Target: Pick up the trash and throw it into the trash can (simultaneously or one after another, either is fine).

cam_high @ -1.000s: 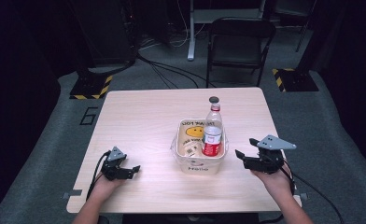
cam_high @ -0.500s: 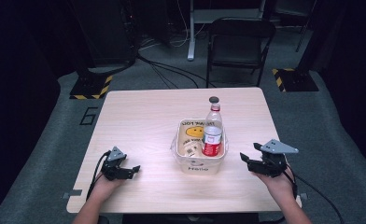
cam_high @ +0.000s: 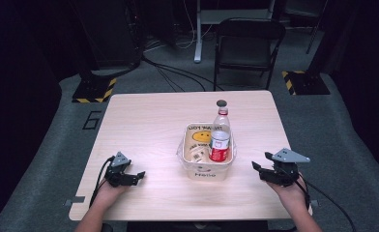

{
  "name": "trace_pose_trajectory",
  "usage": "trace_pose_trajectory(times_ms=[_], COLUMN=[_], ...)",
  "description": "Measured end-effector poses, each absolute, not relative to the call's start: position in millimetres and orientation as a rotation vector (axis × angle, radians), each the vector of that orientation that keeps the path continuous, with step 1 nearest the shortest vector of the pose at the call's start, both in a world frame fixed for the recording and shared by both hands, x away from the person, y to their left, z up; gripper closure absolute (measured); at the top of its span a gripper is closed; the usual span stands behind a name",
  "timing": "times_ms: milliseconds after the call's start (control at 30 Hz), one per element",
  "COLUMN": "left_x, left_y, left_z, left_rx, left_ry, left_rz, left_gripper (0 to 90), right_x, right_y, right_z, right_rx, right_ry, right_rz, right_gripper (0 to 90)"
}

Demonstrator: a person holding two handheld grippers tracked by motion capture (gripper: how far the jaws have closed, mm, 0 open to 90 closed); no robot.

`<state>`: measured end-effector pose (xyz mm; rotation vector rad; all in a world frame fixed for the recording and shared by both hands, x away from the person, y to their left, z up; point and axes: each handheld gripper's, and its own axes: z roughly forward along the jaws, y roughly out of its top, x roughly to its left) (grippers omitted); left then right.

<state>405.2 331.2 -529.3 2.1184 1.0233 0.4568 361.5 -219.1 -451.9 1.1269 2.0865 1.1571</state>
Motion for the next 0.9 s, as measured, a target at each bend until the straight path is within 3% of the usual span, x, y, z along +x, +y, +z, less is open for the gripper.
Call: trace_pose_trajectory(times_ms=[900], left_x=[405.2], left_y=[331.1], left_z=[-529.2], left_rx=[2.115], left_ry=[1.026], left_rz=[0.455], left_gripper=[15.9], right_x=[359.7], right_y=[-234.7], right_z=[-483.9], right_rx=[1.167], right_ry=[2.199], right_rz=[1.086], right_gripper=[43.2])
